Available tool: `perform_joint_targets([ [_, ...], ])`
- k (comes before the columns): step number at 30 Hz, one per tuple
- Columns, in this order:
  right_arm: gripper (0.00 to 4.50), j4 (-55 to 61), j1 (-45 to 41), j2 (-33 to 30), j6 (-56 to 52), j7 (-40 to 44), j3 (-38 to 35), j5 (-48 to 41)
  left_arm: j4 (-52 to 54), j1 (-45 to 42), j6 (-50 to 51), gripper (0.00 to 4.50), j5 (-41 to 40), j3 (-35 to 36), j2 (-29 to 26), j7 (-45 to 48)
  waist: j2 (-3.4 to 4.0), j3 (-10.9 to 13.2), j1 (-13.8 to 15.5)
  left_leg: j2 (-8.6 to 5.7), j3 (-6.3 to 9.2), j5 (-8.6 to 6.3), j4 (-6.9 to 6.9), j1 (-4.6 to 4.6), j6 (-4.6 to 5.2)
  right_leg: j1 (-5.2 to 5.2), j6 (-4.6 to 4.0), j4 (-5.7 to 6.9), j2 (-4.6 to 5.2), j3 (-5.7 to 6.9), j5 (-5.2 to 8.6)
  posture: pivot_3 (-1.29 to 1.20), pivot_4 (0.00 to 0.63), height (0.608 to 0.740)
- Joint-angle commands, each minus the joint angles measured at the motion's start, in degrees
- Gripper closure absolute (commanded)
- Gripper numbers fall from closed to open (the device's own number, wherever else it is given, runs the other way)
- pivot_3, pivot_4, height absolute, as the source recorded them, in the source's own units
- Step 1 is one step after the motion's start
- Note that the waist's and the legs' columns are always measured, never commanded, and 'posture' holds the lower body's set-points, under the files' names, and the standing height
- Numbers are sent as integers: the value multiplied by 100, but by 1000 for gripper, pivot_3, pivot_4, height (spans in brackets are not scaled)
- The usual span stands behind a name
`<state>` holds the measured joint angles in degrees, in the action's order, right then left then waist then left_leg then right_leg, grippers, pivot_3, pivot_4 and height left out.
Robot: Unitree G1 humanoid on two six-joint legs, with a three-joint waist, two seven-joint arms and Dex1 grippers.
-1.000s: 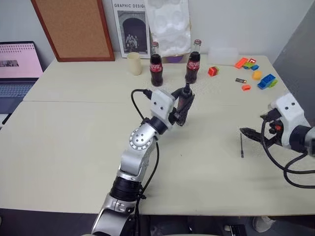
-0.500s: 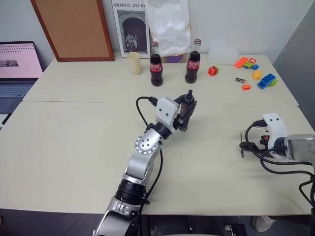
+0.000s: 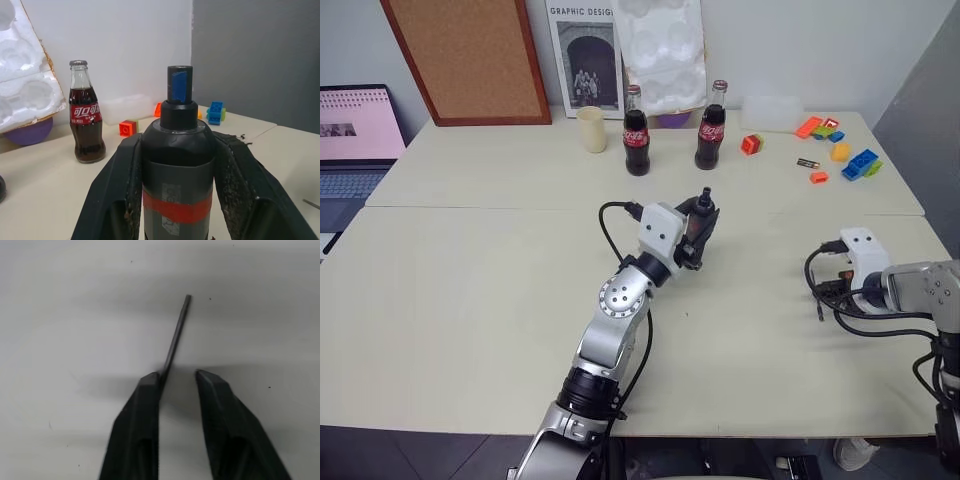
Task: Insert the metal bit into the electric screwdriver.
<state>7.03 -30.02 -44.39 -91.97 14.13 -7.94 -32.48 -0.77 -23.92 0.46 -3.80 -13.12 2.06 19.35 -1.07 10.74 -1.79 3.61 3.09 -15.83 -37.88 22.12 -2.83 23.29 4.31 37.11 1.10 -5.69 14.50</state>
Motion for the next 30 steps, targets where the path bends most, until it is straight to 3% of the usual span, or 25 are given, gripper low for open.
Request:
perform_joint_targets([
  [1,4386,-208,-38,203,-53,-27,-192,-107,165,-93,-251,2860,-1,-1,57,-11,0,0,-2,0,0,0,0,0,0,0,0,-1,0,0,0,0,150,740],
  [10,4500,-164,-223,608,-53,-369,-971,-249,167,-204,-168,2860,-24,39,-122,155,0,0,-27,0,0,0,-1,-5,0,-2,0,0,-2,-4,-11,0,150,740],
  [17,4500,1518,-333,1338,-2,-220,-2113,-653,472,-389,475,2860,-533,233,-451,657,9,0,-22,1,1,0,5,2,0,4,4,-2,-3,-1,-11,0,150,740],
  [22,4500,2746,-79,2070,1067,327,-2642,-1439,977,-370,1392,2860,-1488,193,-923,1785,13,-1,-4,3,6,0,9,22,0,17,7,-4,-3,6,-9,0,150,740],
  [27,4500,3072,68,2447,2075,766,-2559,-2055,1205,-405,1895,2861,-2007,208,-1339,2505,14,-1,-2,2,7,0,4,35,-1,23,8,-6,2,11,-8,0,150,740],
  [30,4500,3224,215,2290,2681,1273,-2162,-2153,1152,-401,1828,2861,-1998,164,-1494,2798,15,0,-6,2,7,0,4,32,-1,23,8,-2,2,12,-8,0,150,740],
])
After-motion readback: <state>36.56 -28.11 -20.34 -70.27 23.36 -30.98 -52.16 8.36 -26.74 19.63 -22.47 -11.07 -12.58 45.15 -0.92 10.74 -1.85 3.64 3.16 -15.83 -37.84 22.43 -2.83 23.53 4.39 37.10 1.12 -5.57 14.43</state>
